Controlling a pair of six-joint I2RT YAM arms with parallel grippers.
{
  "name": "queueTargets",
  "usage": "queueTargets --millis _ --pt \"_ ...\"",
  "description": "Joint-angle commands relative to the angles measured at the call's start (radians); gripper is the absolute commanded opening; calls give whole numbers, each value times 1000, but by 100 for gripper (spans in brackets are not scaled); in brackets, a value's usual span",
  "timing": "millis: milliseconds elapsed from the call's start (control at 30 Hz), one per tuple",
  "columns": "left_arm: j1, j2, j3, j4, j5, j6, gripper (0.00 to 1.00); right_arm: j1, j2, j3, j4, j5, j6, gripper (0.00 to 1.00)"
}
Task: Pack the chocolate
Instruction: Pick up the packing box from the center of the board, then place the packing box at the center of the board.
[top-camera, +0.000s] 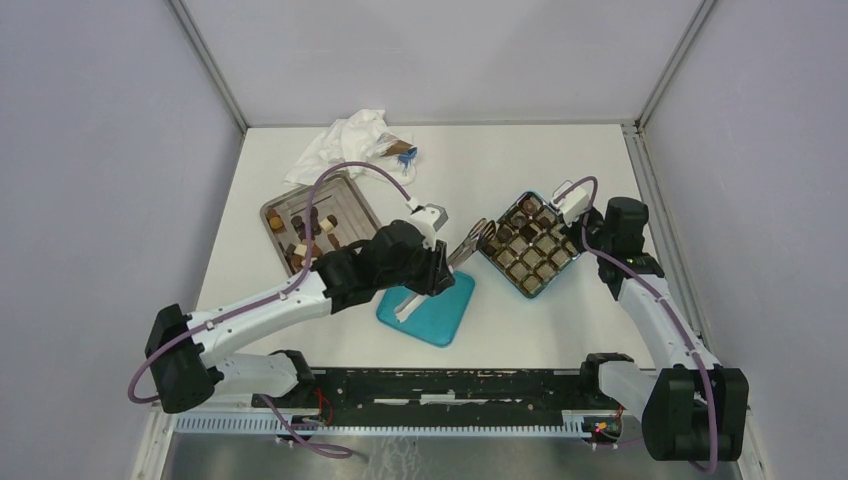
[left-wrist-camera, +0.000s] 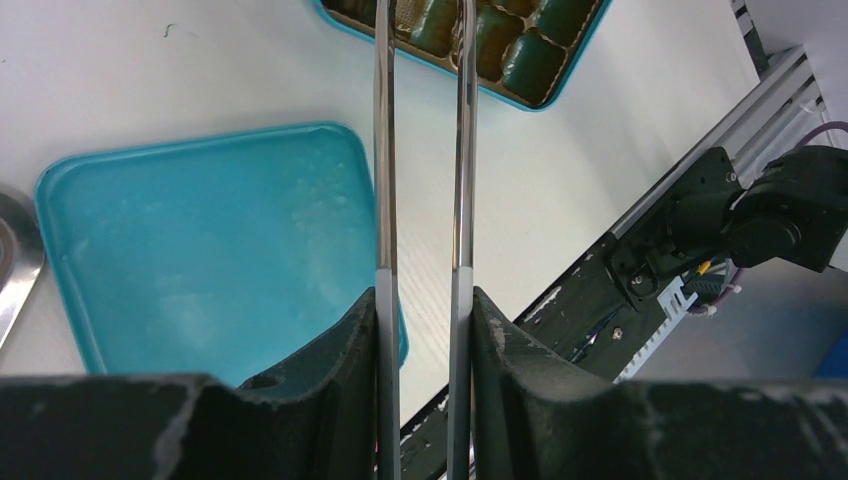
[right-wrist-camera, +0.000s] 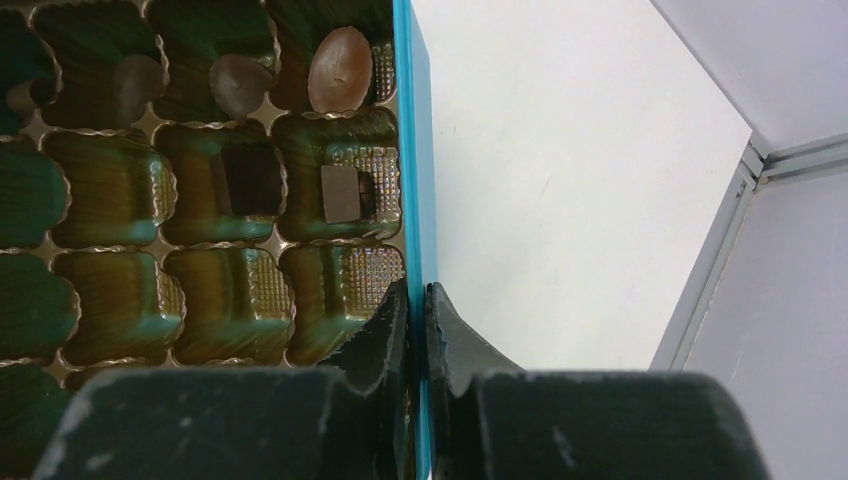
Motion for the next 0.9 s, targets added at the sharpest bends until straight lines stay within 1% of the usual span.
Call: queueTargets --millis 0,233,400,667,867 --pt "-37 37 70 106 -34 47 2 2 0 16 98 -17 4 0" --pt "-95 155 139 105 -84 77 2 2 60 46 50 -7 14 0" --pt "-127 258 217 66 -139 102 2 2 113 67 20 4 21 0" --pt "-143 385 321 -29 -210 108 5 2 161 83 1 19 25 0" --pt "-148 429 364 -69 -218 108 8 2 194 96 -19 25 27 1"
